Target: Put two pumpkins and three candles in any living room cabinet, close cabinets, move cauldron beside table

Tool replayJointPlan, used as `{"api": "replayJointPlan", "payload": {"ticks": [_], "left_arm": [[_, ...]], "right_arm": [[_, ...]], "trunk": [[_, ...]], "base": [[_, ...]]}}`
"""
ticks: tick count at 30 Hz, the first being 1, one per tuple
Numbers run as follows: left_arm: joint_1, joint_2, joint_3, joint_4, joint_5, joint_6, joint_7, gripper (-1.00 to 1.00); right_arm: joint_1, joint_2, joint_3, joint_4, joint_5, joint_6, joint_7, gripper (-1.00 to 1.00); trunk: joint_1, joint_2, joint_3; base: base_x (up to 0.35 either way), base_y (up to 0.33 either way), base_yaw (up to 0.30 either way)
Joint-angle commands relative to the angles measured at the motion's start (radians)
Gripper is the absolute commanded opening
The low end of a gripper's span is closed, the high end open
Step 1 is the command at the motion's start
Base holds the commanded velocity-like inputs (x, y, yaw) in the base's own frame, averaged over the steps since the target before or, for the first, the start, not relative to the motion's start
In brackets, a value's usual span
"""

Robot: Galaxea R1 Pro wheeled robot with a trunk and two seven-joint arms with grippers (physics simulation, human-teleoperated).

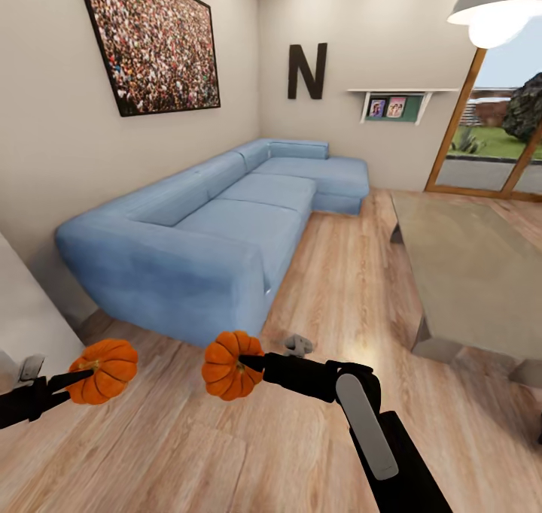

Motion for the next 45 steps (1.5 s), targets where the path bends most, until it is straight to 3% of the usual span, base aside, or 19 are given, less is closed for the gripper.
{"api": "replayJointPlan", "payload": {"ticks": [1, 29, 45], "left_arm": [[0.000, 0.001, 0.001, 0.000, 0.004, 0.006, 0.001, -1.00], [0.000, -0.002, 0.000, 0.001, 0.004, -0.003, 0.002, -1.00], [0.000, -0.003, 0.000, 0.001, 0.004, -0.003, 0.002, -1.00]], "right_arm": [[-0.001, 0.000, 0.000, 0.000, -0.006, 0.004, -0.001, -1.00], [-0.001, 0.000, 0.001, 0.001, -0.005, 0.004, -0.001, -1.00], [-0.001, 0.000, -0.001, 0.001, -0.005, 0.004, -0.001, -1.00]], "trunk": [[0.000, 0.000, -0.001], [0.000, 0.000, -0.001], [0.000, 0.000, -0.001]], "base": [[-0.235, 0.000, -0.278], [-0.286, 0.062, -0.281], [-0.040, 0.000, -0.281]]}}
